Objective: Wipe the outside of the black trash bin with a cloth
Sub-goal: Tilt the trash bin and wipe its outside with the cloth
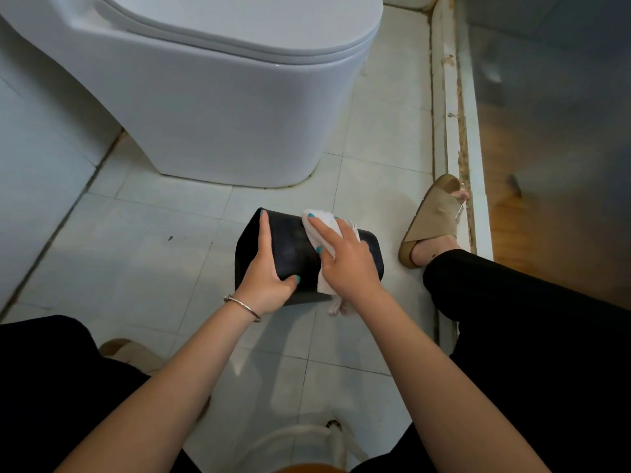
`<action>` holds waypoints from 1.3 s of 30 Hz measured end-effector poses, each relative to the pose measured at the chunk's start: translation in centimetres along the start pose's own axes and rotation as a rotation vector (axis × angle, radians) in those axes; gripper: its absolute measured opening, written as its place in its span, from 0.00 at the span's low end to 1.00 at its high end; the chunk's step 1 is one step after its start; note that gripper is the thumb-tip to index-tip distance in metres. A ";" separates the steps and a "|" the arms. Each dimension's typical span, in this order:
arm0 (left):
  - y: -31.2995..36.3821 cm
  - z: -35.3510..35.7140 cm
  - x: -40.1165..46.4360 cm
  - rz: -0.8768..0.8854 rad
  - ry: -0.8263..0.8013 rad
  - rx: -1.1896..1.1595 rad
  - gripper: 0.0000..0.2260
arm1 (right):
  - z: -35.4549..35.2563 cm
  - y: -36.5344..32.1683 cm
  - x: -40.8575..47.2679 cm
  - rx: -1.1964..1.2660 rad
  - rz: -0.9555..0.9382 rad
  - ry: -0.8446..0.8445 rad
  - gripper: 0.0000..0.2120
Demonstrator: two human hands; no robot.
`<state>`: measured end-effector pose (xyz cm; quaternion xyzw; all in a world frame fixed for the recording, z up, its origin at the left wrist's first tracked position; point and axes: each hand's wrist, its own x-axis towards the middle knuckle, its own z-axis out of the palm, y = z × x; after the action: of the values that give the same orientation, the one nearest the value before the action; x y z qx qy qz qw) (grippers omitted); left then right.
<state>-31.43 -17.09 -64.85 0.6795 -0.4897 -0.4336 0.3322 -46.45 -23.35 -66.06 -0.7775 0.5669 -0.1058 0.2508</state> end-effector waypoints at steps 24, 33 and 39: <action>0.2 0.0 0.9 0.016 -0.083 -0.085 0.53 | -1.4 2.7 3.0 -0.023 0.142 -0.042 0.29; -1.0 -0.3 1.0 -0.007 -0.108 -0.076 0.53 | 0.4 -4.0 2.7 -0.038 -0.111 -0.056 0.32; -1.2 0.5 0.3 -0.038 -0.113 -0.146 0.54 | 1.2 -2.8 1.4 -0.071 -0.148 -0.064 0.31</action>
<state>-31.44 -17.03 -66.19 0.6370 -0.4618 -0.5119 0.3448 -43.17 -23.66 -65.83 -0.8286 0.5031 -0.0792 0.2325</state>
